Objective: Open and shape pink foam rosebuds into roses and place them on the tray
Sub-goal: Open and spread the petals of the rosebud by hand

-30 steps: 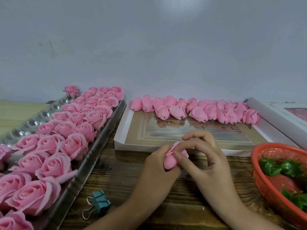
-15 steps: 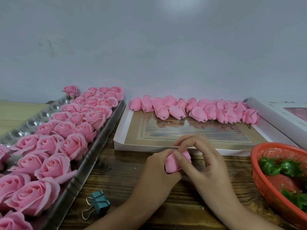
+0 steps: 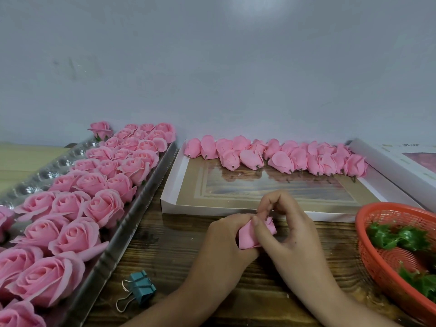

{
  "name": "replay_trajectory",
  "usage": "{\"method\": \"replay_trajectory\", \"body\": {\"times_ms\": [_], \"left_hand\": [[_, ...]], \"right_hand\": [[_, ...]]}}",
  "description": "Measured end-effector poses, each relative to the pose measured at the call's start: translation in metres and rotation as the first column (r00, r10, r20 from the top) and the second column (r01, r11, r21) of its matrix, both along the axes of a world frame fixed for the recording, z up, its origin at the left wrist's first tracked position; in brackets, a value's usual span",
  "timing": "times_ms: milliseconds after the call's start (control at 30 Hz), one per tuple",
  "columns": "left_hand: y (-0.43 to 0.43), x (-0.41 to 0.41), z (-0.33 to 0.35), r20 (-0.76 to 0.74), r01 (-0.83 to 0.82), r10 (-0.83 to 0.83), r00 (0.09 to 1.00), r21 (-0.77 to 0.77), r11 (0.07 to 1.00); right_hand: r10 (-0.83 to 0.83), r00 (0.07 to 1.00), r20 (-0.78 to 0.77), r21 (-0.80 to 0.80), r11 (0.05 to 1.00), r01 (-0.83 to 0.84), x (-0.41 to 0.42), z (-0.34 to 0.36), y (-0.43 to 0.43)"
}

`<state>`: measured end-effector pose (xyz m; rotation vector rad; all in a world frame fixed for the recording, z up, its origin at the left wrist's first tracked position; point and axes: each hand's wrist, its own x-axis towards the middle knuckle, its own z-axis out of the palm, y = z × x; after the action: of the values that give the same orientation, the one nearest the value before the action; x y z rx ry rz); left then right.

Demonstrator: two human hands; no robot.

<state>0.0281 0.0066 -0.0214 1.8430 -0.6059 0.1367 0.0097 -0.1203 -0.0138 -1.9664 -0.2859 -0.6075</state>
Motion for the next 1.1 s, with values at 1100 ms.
{"method": "replay_trajectory", "body": {"times_ms": [1100], "left_hand": [[0.002, 0.002, -0.007, 0.032, -0.208, 0.205, 0.978, 0.134, 0.969]], "right_hand": [[0.182, 0.972, -0.149, 0.253, 0.957, -0.140, 0.008, -0.010, -0.003]]}}
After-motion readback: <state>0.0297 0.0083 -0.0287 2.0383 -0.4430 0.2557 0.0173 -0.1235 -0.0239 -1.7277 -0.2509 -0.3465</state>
